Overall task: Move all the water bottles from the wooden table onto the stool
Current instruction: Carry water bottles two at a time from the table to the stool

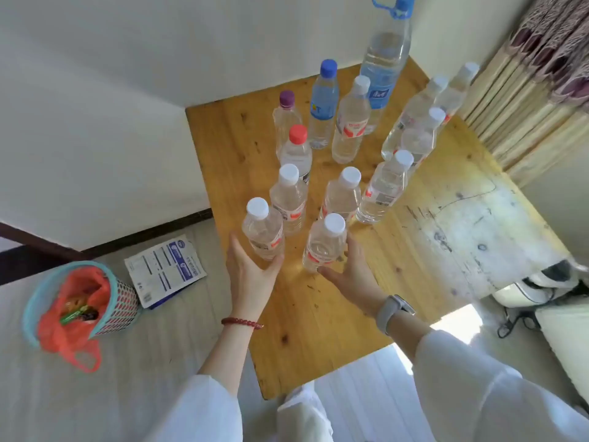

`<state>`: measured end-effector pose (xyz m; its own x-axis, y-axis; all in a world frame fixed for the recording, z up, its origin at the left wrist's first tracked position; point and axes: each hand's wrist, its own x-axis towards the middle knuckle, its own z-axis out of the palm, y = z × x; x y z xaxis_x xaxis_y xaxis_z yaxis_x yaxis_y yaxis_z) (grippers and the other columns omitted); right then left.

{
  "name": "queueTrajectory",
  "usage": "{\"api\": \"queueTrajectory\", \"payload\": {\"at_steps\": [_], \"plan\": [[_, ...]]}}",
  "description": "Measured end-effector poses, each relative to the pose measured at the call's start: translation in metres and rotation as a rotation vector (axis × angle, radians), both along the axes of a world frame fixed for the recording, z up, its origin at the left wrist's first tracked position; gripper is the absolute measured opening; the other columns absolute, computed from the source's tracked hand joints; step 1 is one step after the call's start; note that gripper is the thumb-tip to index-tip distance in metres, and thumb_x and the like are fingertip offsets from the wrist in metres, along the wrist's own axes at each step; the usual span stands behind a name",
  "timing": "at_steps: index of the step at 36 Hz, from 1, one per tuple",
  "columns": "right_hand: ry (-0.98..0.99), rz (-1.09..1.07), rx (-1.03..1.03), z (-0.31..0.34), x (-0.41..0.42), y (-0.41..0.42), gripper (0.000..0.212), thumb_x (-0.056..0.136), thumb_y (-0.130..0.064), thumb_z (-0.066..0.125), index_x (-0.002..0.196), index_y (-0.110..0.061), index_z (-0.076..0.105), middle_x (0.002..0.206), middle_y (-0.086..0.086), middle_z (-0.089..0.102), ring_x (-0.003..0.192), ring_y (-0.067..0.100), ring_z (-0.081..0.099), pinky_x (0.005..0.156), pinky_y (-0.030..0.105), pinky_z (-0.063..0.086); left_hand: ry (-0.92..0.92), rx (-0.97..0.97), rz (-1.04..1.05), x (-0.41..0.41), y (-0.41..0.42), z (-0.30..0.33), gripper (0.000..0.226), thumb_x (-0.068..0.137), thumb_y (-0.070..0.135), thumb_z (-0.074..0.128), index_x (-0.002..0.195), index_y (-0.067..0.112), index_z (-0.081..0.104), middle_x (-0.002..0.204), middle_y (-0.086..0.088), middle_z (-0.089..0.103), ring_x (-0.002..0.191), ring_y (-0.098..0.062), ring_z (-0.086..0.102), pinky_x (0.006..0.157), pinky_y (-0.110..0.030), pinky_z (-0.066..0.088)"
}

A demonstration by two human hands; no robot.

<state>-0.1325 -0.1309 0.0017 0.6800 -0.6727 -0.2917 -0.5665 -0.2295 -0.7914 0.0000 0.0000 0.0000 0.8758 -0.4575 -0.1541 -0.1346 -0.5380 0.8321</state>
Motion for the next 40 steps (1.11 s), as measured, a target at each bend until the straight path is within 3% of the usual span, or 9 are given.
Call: {"api": "queueTrajectory", "payload": {"at_steps": [3,5,9,13,20,26,31,34,40], "plan": [[-0.007,-0.014,0.007,-0.005,0.011,-0.001,0.080,0.079,-0.025,0.069,0.142,-0.016,0.020,0.138,0.005,0.035,0.127,0.020,0.037,0.105,0.035,0.034,-0.014,-0.061,-0.033,0.013,-0.011,-0.005,0.097,0.069,0.035,0.078,0.142,0.014,0.018,0.146,-0.009,0.031,0.134,-0.022,0.030,0.106,-0.034,0.030],[-0.034,-0.069,0.024,-0.011,0.017,0.000,0.075,0.078,-0.026,0.069,0.137,-0.018,0.025,0.129,-0.002,0.042,0.118,0.013,0.041,0.096,0.026,0.036,0.011,-0.096,-0.038,0.021,-0.018,-0.014,0.090,0.068,0.033,0.079,0.138,0.013,0.026,0.138,-0.007,0.040,0.127,-0.019,0.039,0.101,-0.032,0.040],[-0.071,-0.084,0.042,-0.014,0.018,0.001,0.067,0.076,-0.032,0.070,0.128,-0.024,0.029,0.114,-0.013,0.046,0.101,0.005,0.048,0.069,0.004,0.037,-0.003,-0.188,-0.018,0.027,-0.021,-0.019,0.069,0.071,0.029,0.077,0.125,0.020,0.037,0.115,0.011,0.048,0.101,0.005,0.048,0.075,0.001,0.037],[-0.085,-0.113,0.064,-0.010,0.011,0.003,0.062,0.074,-0.038,0.071,0.123,-0.029,0.033,0.111,-0.017,0.049,0.097,0.000,0.049,0.070,0.001,0.039,-0.061,-0.208,-0.079,0.031,-0.016,-0.017,0.060,0.070,0.027,0.078,0.116,0.028,0.039,0.103,0.028,0.047,0.095,0.022,0.047,0.070,0.003,0.038],[-0.062,-0.204,0.088,0.003,-0.048,0.020,0.067,0.068,-0.049,0.070,0.123,-0.028,0.038,0.118,-0.008,0.054,0.111,0.008,0.051,0.090,0.026,0.044,-0.083,-0.170,-0.277,-0.002,0.004,-0.005,0.058,0.070,0.029,0.078,0.117,0.025,0.045,0.111,0.004,0.056,0.101,-0.002,0.055,0.076,-0.006,0.044],[-0.117,-0.371,0.020,0.025,-0.128,0.034,0.054,0.074,-0.029,0.073,0.118,-0.019,0.043,0.112,0.003,0.054,0.107,0.021,0.051,0.092,0.042,0.045,-0.075,-0.163,-0.432,-0.069,-0.010,0.014,0.054,0.072,0.026,0.075,0.117,0.014,0.048,0.108,-0.004,0.056,0.097,-0.014,0.057,0.078,-0.018,0.045],[-0.106,-0.513,-0.001,0.044,-0.227,0.046,0.045,0.080,-0.030,0.067,0.116,-0.022,0.041,0.113,0.003,0.056,0.101,0.018,0.057,0.086,0.034,0.048,-0.033,-0.118,-0.618,-0.158,-0.042,0.033,0.059,0.067,0.056,0.064,0.112,0.021,0.046,0.100,0.003,0.061,0.087,-0.015,0.059,0.071,-0.030,0.049],[-0.050,-0.610,-0.019,0.051,-0.299,0.057,0.046,0.082,-0.035,0.063,0.118,-0.018,0.040,0.109,0.001,0.058,0.094,0.016,0.060,0.079,0.031,0.048,-0.065,-0.071,-0.765,-0.225,-0.058,0.037,0.049,0.073,0.051,0.067,0.106,0.021,0.045,0.089,0.003,0.060,0.077,-0.018,0.059,0.057,-0.023,0.044],[0.065,-0.883,-0.047,0.054,-0.459,0.092,0.057,0.080,-0.056,0.055,0.123,-0.025,0.035,0.099,-0.011,0.058,0.093,0.020,0.061,0.080,0.037,0.047,-0.105,-0.080,-1.048,-0.390,-0.073,0.050,0.059,0.073,0.050,0.067,0.116,0.018,0.043,0.102,0.002,0.059,0.088,-0.018,0.057,0.072,-0.028,0.042]]}}
